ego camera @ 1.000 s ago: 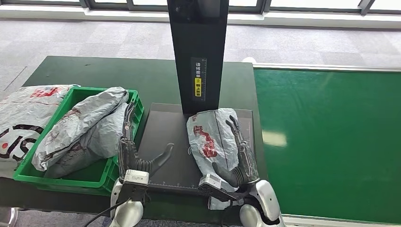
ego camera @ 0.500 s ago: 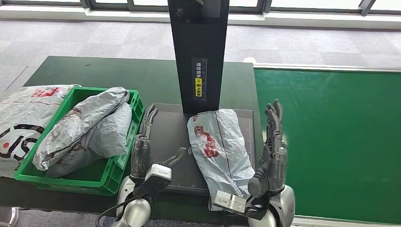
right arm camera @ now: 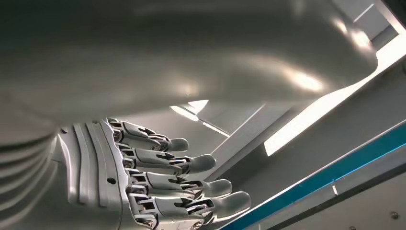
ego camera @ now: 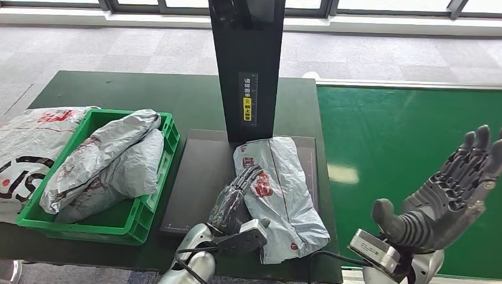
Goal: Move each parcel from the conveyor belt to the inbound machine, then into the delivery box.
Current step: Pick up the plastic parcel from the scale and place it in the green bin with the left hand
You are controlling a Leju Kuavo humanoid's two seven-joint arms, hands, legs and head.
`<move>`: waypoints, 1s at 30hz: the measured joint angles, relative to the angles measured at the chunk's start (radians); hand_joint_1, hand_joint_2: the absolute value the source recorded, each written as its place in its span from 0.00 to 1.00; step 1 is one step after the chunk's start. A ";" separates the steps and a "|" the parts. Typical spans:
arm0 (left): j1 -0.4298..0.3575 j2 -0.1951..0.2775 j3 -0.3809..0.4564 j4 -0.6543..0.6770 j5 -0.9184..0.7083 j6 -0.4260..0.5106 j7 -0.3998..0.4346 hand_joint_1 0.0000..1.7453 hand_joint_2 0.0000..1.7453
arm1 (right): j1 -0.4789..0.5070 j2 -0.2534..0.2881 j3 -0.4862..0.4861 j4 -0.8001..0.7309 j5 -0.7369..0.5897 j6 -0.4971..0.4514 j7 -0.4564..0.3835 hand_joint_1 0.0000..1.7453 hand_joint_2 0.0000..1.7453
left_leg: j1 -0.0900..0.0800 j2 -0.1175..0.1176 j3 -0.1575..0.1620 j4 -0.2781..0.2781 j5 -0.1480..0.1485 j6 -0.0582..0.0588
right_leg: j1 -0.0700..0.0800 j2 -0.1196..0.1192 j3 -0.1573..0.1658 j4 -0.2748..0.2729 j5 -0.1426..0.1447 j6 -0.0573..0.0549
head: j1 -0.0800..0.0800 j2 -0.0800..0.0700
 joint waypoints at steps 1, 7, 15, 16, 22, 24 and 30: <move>-0.002 0.000 -0.004 0.008 0.000 -0.001 0.000 0.00 1.00 | 0.000 0.000 -0.003 -0.001 0.000 0.000 0.000 0.00 1.00 | 0.000 0.000 0.000 0.000 0.000 0.000 | 0.000 0.000 0.000 0.000 0.000 0.000 | 0.000 0.000; -0.015 -0.002 -0.019 0.044 -0.001 -0.004 -0.001 0.00 1.00 | 0.000 0.002 -0.015 -0.001 0.000 0.000 0.000 0.00 1.00 | 0.000 0.000 0.000 0.000 0.000 0.000 | 0.000 0.001 0.000 0.000 0.000 0.000 | 0.000 0.000; -0.033 -0.008 -0.036 0.089 0.001 -0.042 0.004 0.00 1.00 | 0.000 0.002 -0.019 -0.001 0.001 0.001 0.000 0.00 1.00 | 0.000 0.000 0.000 0.000 0.000 0.000 | 0.000 0.001 0.000 0.000 0.000 0.000 | 0.000 0.000; -0.033 -0.008 -0.037 0.092 0.001 -0.042 0.004 0.00 1.00 | 0.000 0.002 -0.019 -0.001 0.001 0.001 0.000 0.00 1.00 | 0.000 0.000 0.000 0.000 0.000 0.000 | 0.000 0.001 0.000 0.000 0.000 0.000 | 0.000 0.000; -0.039 -0.009 -0.040 0.106 -0.003 -0.048 0.016 0.00 1.00 | 0.000 0.002 -0.019 -0.001 0.003 0.001 0.000 0.00 1.00 | 0.000 0.000 0.000 0.000 0.000 0.000 | 0.000 0.001 0.000 0.000 0.000 0.000 | 0.000 0.000; -0.051 -0.011 -0.041 0.122 -0.020 -0.054 0.045 0.00 1.00 | 0.000 0.002 -0.019 -0.001 0.005 0.001 0.000 0.00 1.00 | 0.000 0.000 0.000 0.000 0.000 0.000 | 0.000 0.001 0.000 0.000 0.000 0.000 | 0.000 0.000; -0.103 -0.025 -0.064 0.210 -0.106 -0.041 0.138 0.24 1.00 | 0.000 0.002 -0.019 -0.001 0.001 0.001 0.000 0.00 1.00 | 0.000 0.000 -0.002 0.000 0.000 0.000 | 0.000 0.001 0.001 0.000 0.000 0.000 | 0.000 0.000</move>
